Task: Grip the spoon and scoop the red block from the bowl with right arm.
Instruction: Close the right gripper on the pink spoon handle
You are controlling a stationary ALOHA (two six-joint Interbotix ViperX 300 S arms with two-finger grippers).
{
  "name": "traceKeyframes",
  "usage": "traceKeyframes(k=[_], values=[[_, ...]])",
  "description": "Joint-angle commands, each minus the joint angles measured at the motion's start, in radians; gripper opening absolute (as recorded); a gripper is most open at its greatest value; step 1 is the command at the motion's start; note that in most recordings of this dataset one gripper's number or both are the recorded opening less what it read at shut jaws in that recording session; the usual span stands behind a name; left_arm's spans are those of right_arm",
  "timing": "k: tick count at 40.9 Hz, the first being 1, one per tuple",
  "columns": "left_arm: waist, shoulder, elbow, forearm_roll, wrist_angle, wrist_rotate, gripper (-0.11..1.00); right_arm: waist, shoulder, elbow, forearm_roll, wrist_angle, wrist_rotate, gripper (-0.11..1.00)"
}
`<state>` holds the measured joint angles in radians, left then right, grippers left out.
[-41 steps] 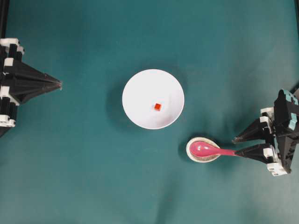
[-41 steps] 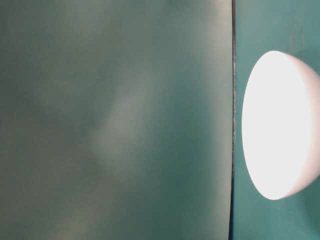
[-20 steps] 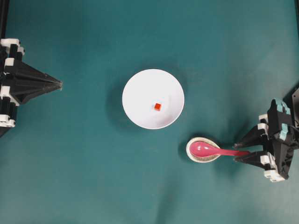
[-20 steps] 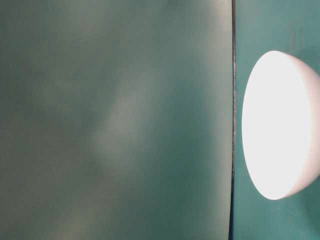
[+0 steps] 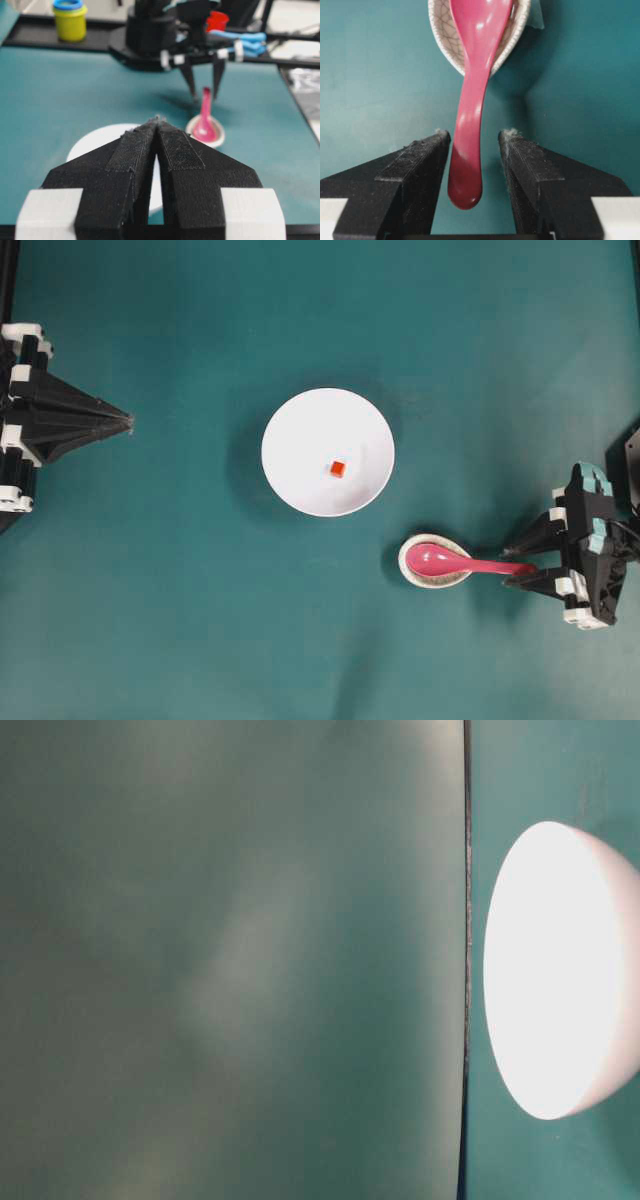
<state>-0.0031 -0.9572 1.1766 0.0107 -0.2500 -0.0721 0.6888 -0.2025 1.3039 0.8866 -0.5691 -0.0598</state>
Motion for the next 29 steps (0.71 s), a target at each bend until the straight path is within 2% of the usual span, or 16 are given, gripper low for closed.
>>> traceKeyframes(k=[1,14,24,29], values=[[0.002,0.006,-0.028,0.003,-0.005,0.002,0.0,0.006,-0.005,-0.009,-0.002,-0.017,-0.02,0.52],[0.002,0.006,-0.028,0.003,-0.005,0.002,0.0,0.006,-0.005,-0.003,0.0,-0.037,-0.04,0.52],[0.002,0.006,-0.028,0.003,-0.005,0.0,0.0,0.008,0.017,0.015,0.002,-0.153,-0.046,0.52],[0.002,0.006,-0.028,0.003,-0.005,-0.005,0.0,0.021,0.043,0.012,0.0,-0.17,-0.04,0.52]])
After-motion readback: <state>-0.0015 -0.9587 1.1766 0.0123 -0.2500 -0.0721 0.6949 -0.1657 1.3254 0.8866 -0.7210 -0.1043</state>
